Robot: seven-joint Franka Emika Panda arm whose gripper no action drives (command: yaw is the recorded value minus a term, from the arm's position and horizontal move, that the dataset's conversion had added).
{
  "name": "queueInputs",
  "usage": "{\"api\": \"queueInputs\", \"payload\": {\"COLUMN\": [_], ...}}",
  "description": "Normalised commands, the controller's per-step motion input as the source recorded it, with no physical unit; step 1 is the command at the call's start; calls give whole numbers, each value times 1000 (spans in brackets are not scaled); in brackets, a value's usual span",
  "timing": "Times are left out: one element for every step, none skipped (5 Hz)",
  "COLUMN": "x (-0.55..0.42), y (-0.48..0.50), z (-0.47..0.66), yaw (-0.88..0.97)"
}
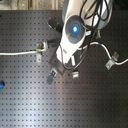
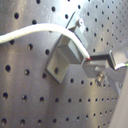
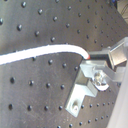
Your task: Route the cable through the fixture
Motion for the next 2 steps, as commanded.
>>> {"api": "queueInputs", "payload": {"x": [-192,-352], "y": [-36,-120], "z": [129,219], "yaw": [0,0]}}
